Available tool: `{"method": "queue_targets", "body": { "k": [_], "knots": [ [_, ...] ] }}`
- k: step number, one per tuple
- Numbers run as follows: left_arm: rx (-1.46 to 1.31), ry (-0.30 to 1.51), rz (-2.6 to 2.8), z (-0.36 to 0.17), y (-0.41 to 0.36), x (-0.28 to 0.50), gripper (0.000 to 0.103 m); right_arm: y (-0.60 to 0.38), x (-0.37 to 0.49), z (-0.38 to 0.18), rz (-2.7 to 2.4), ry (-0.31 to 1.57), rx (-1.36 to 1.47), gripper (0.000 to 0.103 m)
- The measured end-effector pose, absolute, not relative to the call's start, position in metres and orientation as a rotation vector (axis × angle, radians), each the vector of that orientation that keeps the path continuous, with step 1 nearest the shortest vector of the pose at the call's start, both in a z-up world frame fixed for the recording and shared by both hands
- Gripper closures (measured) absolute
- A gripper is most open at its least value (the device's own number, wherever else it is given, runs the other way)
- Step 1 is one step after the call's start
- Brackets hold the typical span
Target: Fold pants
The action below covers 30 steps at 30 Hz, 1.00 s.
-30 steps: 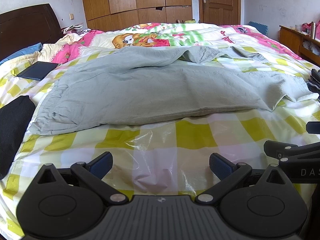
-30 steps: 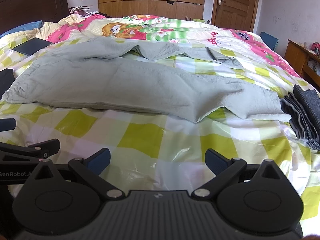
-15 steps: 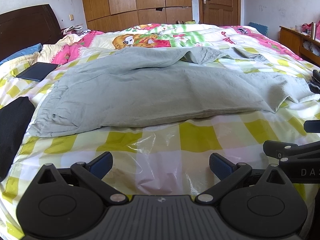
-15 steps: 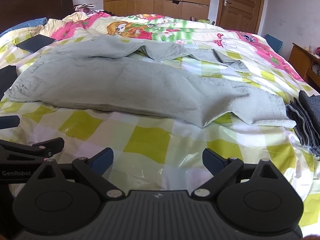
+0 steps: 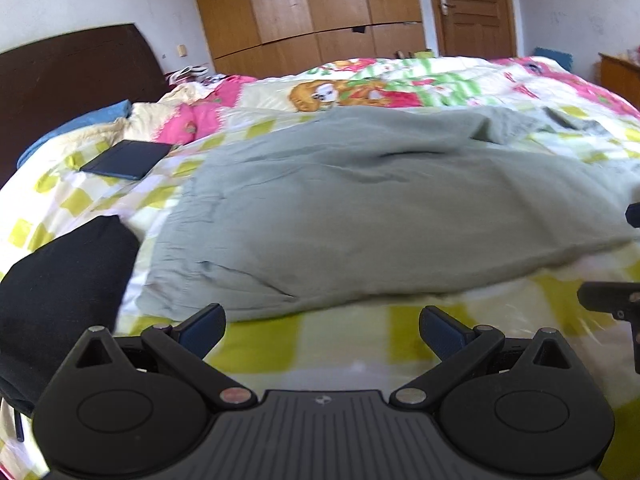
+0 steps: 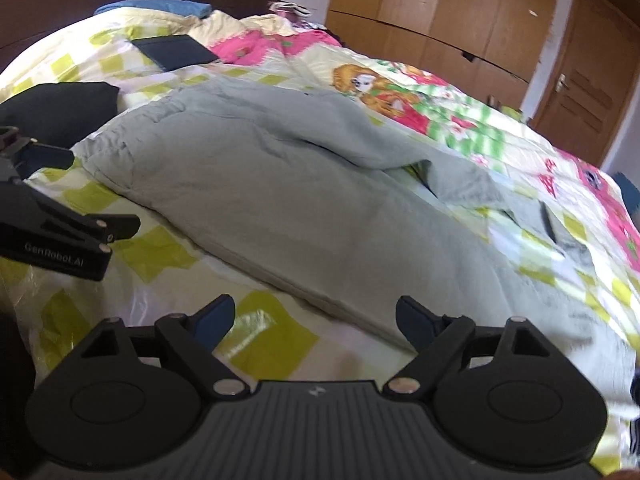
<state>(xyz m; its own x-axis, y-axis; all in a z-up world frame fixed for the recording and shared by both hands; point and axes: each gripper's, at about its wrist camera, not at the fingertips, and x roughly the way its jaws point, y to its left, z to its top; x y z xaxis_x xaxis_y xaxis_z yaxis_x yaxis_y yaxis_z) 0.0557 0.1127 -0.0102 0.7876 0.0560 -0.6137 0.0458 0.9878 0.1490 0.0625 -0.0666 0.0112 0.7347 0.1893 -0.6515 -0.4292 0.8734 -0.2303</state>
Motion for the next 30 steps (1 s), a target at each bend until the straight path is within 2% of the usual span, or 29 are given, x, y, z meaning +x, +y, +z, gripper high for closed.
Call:
{"method": "queue_targets", "body": {
  "k": [3, 5, 9, 11, 14, 24, 30],
  "knots": [
    [0.150, 0.654, 0.001, -0.011, 0.138, 0.074, 0.000, -0.045, 0.085, 0.005, 0.424, 0.660, -0.472, 0.021],
    [0.227, 0.665, 0.001, -0.020, 0.146, 0.088, 0.000, -0.033, 0.098, -0.002, 0.477, 0.687, -0.504, 0.036],
    [0.297, 0.720, -0.028, -0.036, 0.170, 0.107, 0.000, -0.011, 0.125, -0.016, 0.571, 0.773, -0.489, 0.057],
    [0.278, 0.744, -0.052, -0.040, 0.186, 0.115, 0.000, -0.002, 0.136, -0.023, 0.601, 0.830, -0.452, 0.077],
    [0.167, 0.805, -0.085, -0.046, 0.213, 0.124, 0.000, 0.005, 0.136, -0.024, 0.627, 0.875, -0.433, 0.090],
    [0.060, 0.866, 0.024, -0.040, 0.260, 0.094, 0.000, 0.008, 0.121, -0.013, 0.705, 0.956, -0.242, 0.091],
    [0.149, 0.777, -0.053, -0.011, 0.210, 0.084, 0.000, -0.101, 0.102, -0.005, 0.406, 0.891, -0.136, 0.086]
  ]
}}
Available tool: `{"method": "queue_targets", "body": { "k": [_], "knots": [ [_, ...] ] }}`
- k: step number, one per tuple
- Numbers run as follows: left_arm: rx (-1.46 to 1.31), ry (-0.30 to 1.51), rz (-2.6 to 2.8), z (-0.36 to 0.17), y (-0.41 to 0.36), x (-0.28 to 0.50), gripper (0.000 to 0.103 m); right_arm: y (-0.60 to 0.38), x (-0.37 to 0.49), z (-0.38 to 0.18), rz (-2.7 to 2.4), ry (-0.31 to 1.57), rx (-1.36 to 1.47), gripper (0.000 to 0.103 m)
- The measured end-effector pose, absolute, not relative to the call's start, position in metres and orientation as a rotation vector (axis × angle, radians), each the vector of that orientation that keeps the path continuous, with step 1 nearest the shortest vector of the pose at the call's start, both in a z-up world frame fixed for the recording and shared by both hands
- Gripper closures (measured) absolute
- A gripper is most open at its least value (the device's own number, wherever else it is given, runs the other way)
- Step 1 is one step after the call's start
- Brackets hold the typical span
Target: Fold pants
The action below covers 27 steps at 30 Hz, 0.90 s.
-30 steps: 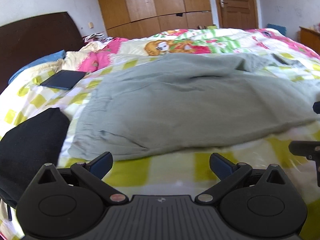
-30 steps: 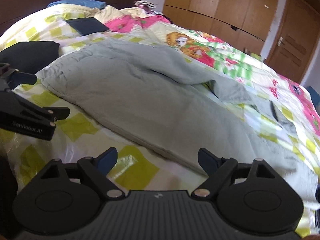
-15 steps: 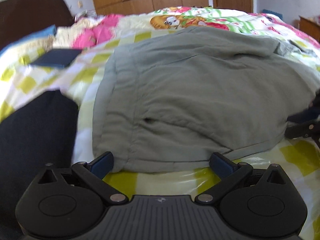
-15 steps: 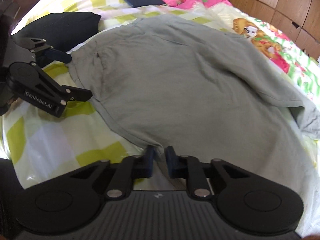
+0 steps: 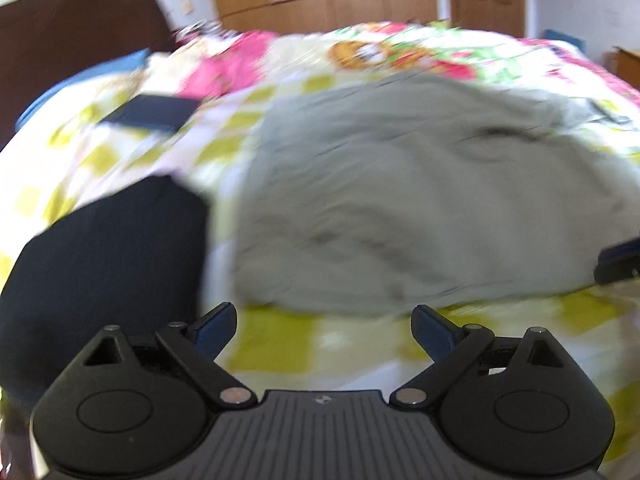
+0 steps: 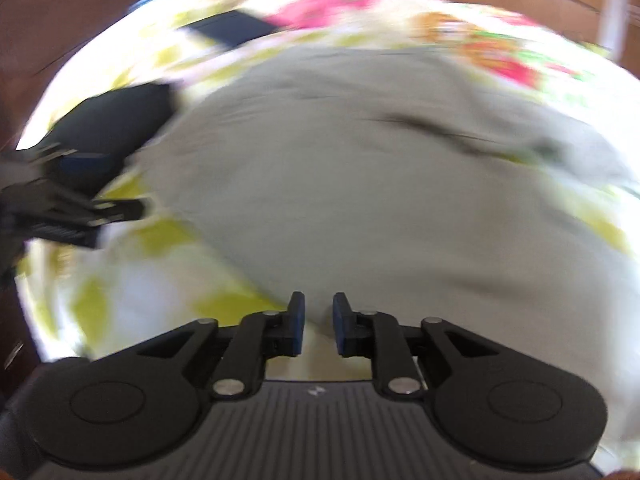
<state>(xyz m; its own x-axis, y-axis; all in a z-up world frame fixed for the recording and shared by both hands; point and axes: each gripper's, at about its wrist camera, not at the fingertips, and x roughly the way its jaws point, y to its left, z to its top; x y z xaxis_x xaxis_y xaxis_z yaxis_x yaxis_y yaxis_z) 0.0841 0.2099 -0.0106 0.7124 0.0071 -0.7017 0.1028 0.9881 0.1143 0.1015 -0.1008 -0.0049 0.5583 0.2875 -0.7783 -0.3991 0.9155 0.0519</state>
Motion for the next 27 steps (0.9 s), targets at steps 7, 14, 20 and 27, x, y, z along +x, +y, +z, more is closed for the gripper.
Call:
{"method": "queue_targets", "body": {
  "k": [7, 14, 20, 27],
  "knots": [
    [0.205, 0.724, -0.314, -0.007, 0.085, 0.102, 0.000, -0.313, 0.067, -0.031, -0.180, 0.857, 0.106, 0.071],
    [0.278, 0.806, -0.427, -0.031, -0.003, 0.129, 0.000, -0.412, 0.079, -0.061, -0.372, 0.867, 0.233, 0.077],
    [0.294, 0.832, -0.335, -0.016, 0.003, 0.119, 0.000, -0.389, 0.054, -0.047, -0.295, 0.796, 0.119, 0.074],
    [0.329, 0.748, -0.223, 0.033, 0.041, 0.083, 0.000, -0.333, 0.066, -0.022, -0.061, 0.729, 0.052, 0.073]
  ]
}}
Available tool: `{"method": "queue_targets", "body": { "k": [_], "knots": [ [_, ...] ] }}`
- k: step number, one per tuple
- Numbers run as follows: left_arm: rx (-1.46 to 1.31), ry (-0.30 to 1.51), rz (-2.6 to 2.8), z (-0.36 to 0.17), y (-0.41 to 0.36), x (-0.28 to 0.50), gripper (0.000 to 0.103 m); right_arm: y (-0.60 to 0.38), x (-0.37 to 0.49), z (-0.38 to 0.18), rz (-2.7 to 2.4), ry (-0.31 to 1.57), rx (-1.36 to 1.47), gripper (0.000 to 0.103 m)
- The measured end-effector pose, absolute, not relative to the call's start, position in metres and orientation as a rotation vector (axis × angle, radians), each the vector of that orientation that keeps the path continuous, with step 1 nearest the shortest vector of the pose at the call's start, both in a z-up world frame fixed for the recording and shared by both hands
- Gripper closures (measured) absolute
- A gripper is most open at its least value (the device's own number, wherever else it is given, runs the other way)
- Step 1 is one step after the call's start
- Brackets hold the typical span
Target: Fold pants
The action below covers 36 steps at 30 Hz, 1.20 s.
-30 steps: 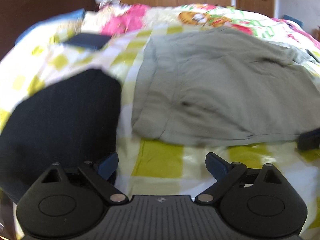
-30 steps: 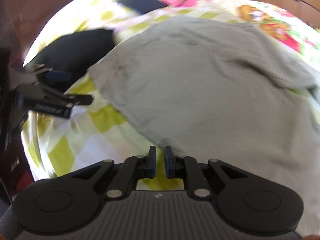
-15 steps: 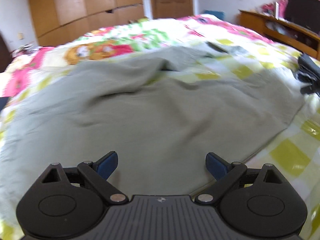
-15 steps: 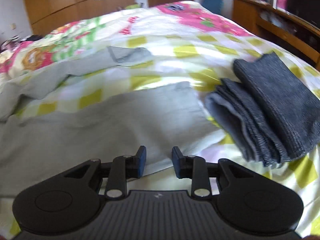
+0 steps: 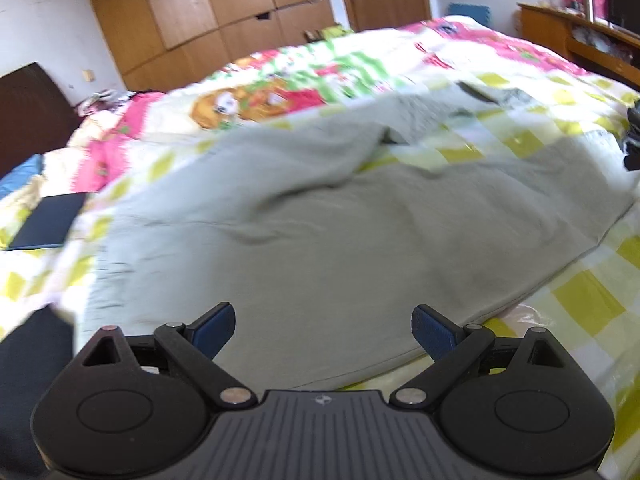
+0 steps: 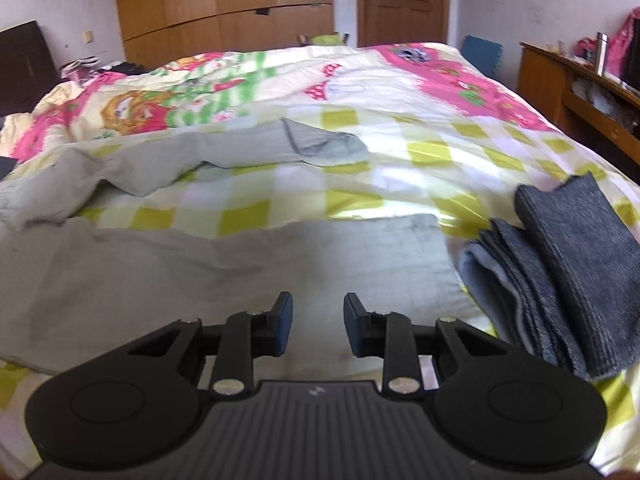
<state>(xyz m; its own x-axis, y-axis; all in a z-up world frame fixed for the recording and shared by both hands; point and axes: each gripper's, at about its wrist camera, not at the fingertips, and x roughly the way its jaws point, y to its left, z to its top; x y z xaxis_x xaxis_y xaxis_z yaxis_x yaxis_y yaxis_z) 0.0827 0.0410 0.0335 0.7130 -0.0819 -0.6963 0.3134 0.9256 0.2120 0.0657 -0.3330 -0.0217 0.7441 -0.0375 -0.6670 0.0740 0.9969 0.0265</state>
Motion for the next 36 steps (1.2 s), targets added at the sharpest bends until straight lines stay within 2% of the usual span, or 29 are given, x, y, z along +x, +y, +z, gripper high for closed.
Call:
{"method": "queue_targets", "body": {
  "k": [3, 5, 14, 19, 21, 27, 29, 31, 34, 36],
  "knots": [
    [0.342, 0.719, -0.187, 0.048, 0.063, 0.088, 0.000, -0.302, 0.084, -0.009, 0.036, 0.712, -0.048, 0.069],
    [0.367, 0.704, -0.161, 0.053, 0.081, 0.103, 0.000, -0.282, 0.105, -0.005, 0.109, 0.711, -0.114, 0.059],
    [0.439, 0.687, -0.113, 0.048, 0.157, 0.254, 0.000, -0.155, 0.277, -0.025, 0.414, 0.752, -0.415, 0.059],
    [0.479, 0.736, -0.101, 0.027, 0.193, 0.352, 0.000, -0.116, 0.375, -0.039, 0.504, 0.833, -0.391, 0.058],
    [0.425, 0.769, -0.105, 0.021, 0.211, 0.380, 0.000, -0.105, 0.399, -0.047, 0.505, 0.850, -0.391, 0.055],
    [0.332, 0.833, -0.098, 0.006, 0.238, 0.437, 0.000, -0.081, 0.447, -0.065, 0.564, 0.941, -0.386, 0.052],
    [0.315, 0.867, -0.092, -0.002, 0.245, 0.449, 0.000, -0.072, 0.457, -0.076, 0.563, 0.966, -0.417, 0.044],
    [0.322, 0.915, -0.088, -0.015, 0.249, 0.459, 0.000, -0.065, 0.463, -0.087, 0.549, 0.990, -0.437, 0.041],
    [0.295, 0.980, -0.085, -0.034, 0.254, 0.465, 0.000, -0.060, 0.462, -0.093, 0.526, 0.974, -0.433, 0.041],
    [0.237, 0.976, -0.078, -0.039, 0.259, 0.466, 0.000, -0.062, 0.457, -0.092, 0.527, 0.967, -0.415, 0.045]
  ]
}}
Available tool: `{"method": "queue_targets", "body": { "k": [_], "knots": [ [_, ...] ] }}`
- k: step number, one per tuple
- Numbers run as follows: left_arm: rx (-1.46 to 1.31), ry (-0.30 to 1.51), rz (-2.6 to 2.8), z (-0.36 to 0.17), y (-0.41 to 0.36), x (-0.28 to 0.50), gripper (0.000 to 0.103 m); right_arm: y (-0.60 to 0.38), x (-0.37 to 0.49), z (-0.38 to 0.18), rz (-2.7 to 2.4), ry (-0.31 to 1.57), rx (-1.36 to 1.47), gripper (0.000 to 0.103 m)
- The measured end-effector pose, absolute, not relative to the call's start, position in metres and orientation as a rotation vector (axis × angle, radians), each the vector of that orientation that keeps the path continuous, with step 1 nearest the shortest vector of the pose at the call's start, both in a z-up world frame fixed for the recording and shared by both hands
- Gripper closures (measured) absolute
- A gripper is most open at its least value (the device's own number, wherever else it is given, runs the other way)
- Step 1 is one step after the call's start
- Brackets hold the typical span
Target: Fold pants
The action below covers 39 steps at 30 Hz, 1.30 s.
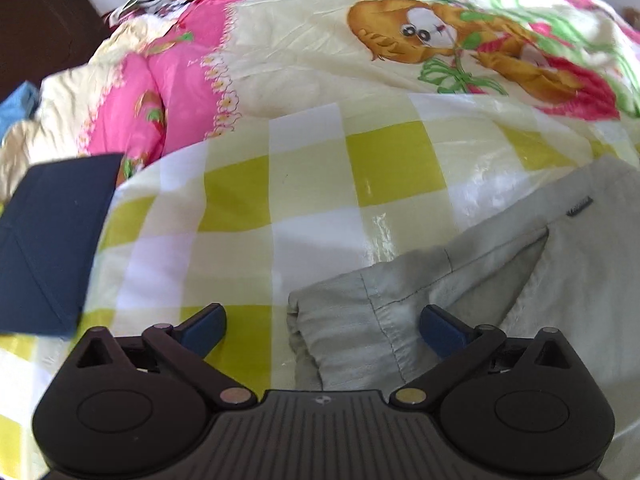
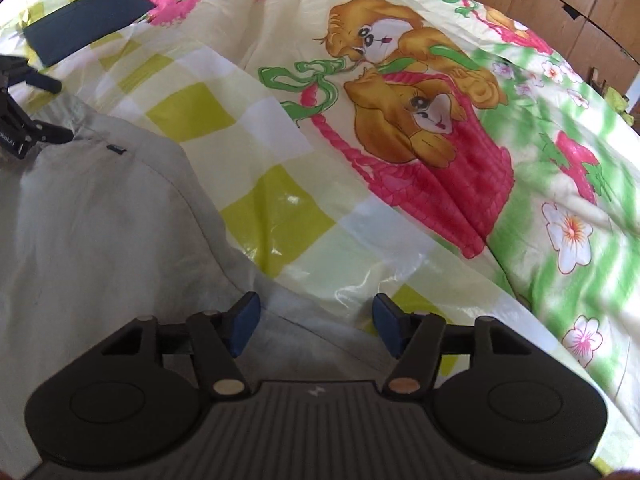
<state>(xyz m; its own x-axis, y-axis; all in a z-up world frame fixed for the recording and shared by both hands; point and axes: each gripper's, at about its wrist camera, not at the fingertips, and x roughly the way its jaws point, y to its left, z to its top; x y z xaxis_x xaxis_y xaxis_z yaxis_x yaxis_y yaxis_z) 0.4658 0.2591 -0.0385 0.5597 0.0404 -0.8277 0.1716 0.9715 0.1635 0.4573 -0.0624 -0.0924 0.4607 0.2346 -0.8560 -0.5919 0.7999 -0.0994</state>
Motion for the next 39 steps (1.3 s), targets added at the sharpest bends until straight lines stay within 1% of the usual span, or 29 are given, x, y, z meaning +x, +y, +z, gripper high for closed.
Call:
{"method": "queue_targets", "body": {
  "k": [1, 2, 3, 4, 5, 6, 7, 8, 9, 11, 13, 16, 20, 23, 27, 30, 32, 36, 39],
  "knots": [
    [0.215, 0.976, -0.074, -0.039, 0.261, 0.465, 0.000, -0.065, 0.455, -0.091, 0.538, 0.972, -0.402, 0.053],
    [0.203, 0.975, -0.068, -0.039, 0.262, 0.463, 0.000, -0.067, 0.452, -0.089, 0.555, 0.979, -0.392, 0.064],
    [0.206, 0.972, -0.064, -0.038, 0.261, 0.461, 0.000, -0.068, 0.450, -0.087, 0.574, 0.983, -0.395, 0.071],
    [0.217, 0.966, -0.067, -0.037, 0.260, 0.458, 0.000, -0.067, 0.447, -0.085, 0.581, 0.985, -0.411, 0.083],
    [0.228, 0.954, -0.081, -0.035, 0.258, 0.454, 0.008, -0.066, 0.446, -0.083, 0.583, 0.984, -0.432, 0.091],
    [0.245, 0.944, -0.086, -0.032, 0.255, 0.452, 0.017, -0.066, 0.444, -0.081, 0.582, 0.981, -0.453, 0.095],
    [0.268, 0.935, -0.082, -0.030, 0.252, 0.451, 0.036, -0.067, 0.444, -0.079, 0.574, 0.976, -0.466, 0.099],
    [0.292, 0.932, -0.086, -0.029, 0.248, 0.450, 0.044, -0.068, 0.443, -0.077, 0.574, 0.972, -0.475, 0.099],
    [0.320, 0.927, -0.086, -0.028, 0.243, 0.449, 0.046, -0.069, 0.443, -0.073, 0.580, 0.970, -0.479, 0.100],
    [0.357, 0.918, -0.098, -0.028, 0.237, 0.447, 0.061, -0.071, 0.441, -0.067, 0.583, 0.958, -0.487, 0.101],
    [0.366, 0.913, -0.107, -0.027, 0.233, 0.446, 0.067, -0.072, 0.437, -0.060, 0.561, 0.925, -0.493, 0.102],
    [0.364, 0.887, -0.104, -0.021, 0.235, 0.441, 0.068, -0.079, 0.429, -0.045, 0.547, 0.863, -0.440, 0.102],
    [0.323, 0.832, -0.089, -0.002, 0.247, 0.425, 0.070, -0.089, 0.404, -0.010, 0.552, 0.774, -0.361, 0.102],
    [0.286, 0.766, -0.077, 0.021, 0.257, 0.399, 0.075, -0.097, 0.361, 0.021, 0.577, 0.722, -0.346, 0.102],
    [0.243, 0.685, -0.082, 0.049, 0.270, 0.338, 0.079, -0.112, 0.280, 0.051, 0.631, 0.700, -0.303, 0.102],
    [0.230, 0.652, -0.085, 0.054, 0.274, 0.279, 0.081, -0.111, 0.216, 0.046, 0.670, 0.737, -0.337, 0.102],
    [0.227, 0.649, -0.085, 0.049, 0.272, 0.239, 0.081, -0.109, 0.182, 0.026, 0.706, 0.813, -0.299, 0.102],
    [0.172, 0.685, -0.091, 0.023, 0.274, 0.179, 0.081, -0.097, 0.135, -0.024, 0.725, 0.958, -0.247, 0.102],
    [0.115, 0.723, -0.070, 0.005, 0.281, 0.149, 0.082, -0.090, 0.109, -0.041, 0.722, 1.005, -0.266, 0.102]
  ]
}}
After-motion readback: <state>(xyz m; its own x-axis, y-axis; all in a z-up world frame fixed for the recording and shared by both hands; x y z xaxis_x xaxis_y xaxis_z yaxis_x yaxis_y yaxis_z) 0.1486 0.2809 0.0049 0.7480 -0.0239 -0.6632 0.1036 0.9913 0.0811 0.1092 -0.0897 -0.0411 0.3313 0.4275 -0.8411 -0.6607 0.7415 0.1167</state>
